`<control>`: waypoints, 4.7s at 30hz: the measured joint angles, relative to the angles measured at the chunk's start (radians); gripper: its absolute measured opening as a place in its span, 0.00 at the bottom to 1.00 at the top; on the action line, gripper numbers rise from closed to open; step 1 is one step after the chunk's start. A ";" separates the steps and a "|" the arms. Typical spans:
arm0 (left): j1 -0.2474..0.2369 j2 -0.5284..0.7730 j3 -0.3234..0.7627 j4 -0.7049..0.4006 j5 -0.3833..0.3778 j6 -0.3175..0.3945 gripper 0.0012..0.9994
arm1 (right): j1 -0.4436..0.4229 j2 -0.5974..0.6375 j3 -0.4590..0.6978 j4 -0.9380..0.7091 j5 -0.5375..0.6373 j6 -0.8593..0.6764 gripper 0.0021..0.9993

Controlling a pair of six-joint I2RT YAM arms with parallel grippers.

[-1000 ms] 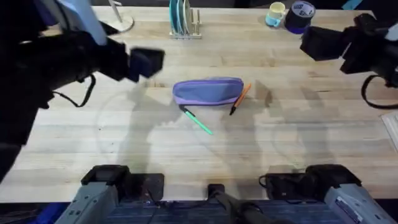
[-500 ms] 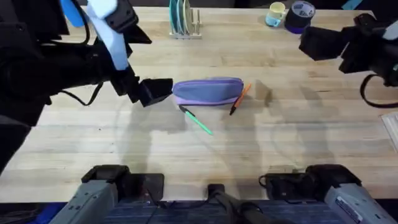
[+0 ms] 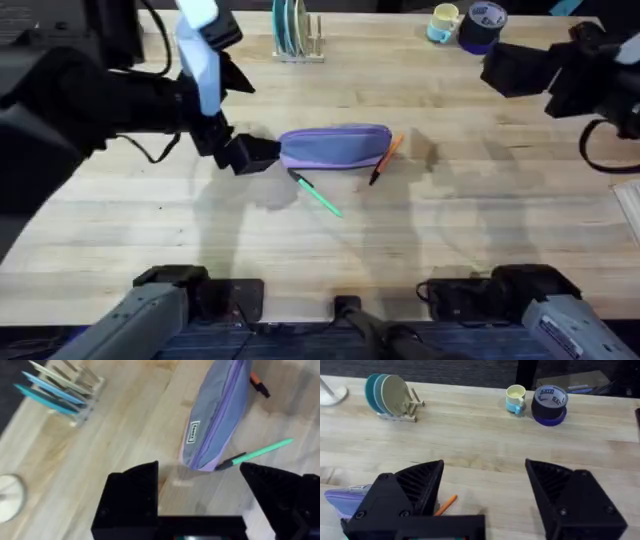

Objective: Unzip the bag, pick up the pens from the table one at a time and place them inside, then zip the bag closed.

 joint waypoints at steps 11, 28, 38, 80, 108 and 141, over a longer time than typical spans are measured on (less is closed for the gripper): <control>0.000 0.264 0.000 0.052 0.125 0.080 0.99 | 0.000 0.000 0.000 0.000 0.000 0.000 1.00; 0.000 0.442 0.000 0.110 0.220 0.101 0.99 | 0.000 0.000 0.000 0.000 0.000 0.000 1.00; -0.005 0.442 0.000 0.107 0.223 0.107 0.04 | 0.000 0.000 0.000 0.000 0.000 0.000 1.00; -0.005 0.442 0.000 0.109 0.223 0.107 0.04 | 0.000 0.503 0.005 -0.172 -0.414 0.305 1.00; -0.005 0.442 0.000 0.107 0.223 0.107 0.04 | 0.000 0.851 0.009 0.067 -0.815 0.324 0.65; 0.000 0.442 0.000 0.106 0.215 0.107 0.04 | 0.237 0.714 0.295 -0.208 -0.390 0.167 0.03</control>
